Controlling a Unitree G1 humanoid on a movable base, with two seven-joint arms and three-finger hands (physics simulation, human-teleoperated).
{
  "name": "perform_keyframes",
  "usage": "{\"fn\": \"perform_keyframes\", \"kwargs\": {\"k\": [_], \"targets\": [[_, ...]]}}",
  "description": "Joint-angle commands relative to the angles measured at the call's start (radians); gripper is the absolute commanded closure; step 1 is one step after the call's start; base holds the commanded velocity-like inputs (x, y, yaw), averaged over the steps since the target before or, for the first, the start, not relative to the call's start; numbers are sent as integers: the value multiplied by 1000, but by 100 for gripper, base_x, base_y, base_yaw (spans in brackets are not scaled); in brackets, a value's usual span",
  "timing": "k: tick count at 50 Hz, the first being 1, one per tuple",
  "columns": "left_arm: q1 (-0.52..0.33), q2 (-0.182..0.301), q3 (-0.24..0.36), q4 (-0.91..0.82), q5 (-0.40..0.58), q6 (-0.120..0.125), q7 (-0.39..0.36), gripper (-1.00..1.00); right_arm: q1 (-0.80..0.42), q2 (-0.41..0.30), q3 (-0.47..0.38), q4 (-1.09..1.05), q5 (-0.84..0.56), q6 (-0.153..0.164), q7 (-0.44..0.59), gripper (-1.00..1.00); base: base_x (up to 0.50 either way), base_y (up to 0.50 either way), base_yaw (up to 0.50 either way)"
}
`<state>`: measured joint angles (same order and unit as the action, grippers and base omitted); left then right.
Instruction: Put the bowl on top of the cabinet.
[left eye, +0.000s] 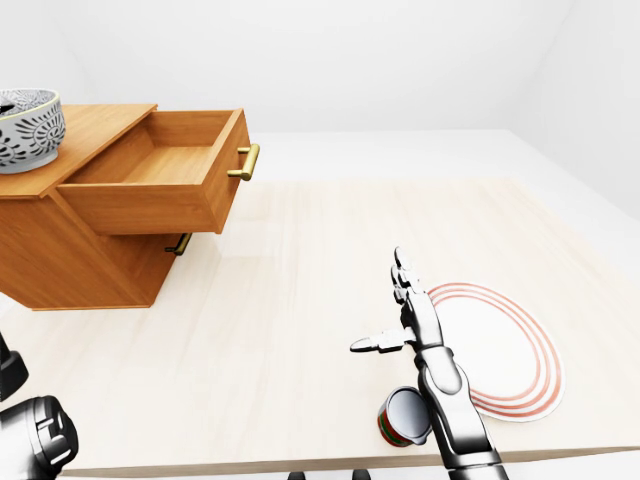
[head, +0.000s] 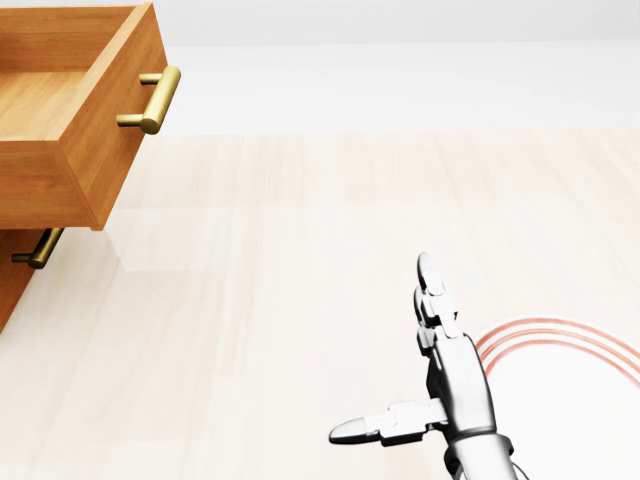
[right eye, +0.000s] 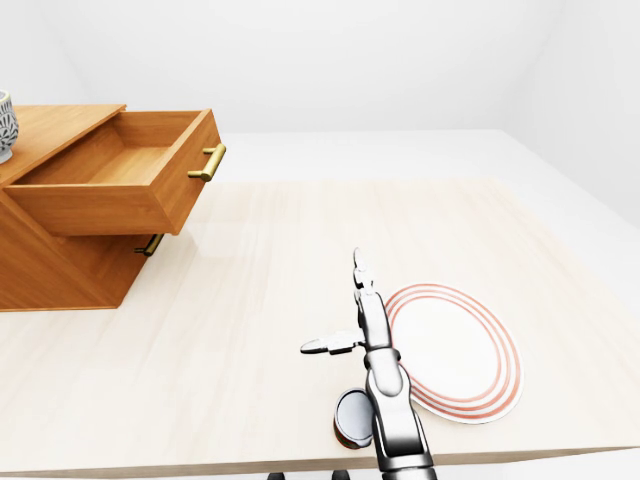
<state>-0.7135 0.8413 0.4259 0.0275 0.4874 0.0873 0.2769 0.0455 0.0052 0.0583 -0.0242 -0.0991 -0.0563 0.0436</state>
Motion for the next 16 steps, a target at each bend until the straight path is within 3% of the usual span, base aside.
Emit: {"fn": "perform_keyframes", "kwargs": {"k": [1,6,16], "targets": [[119,-28,98,-471,-97,0,-171,-100,2,0,1,-2,0,-2,1,-100,0,0,0],[163,-30,163,-709,-148,0,-267,-100,6,0,4,-8,-1,-1,1,-100,0,0,0],[215,-45,225,-951,-210,0,-326,-100,7,0,6,-12,-2,1,2,-100,0,0,0]]}}
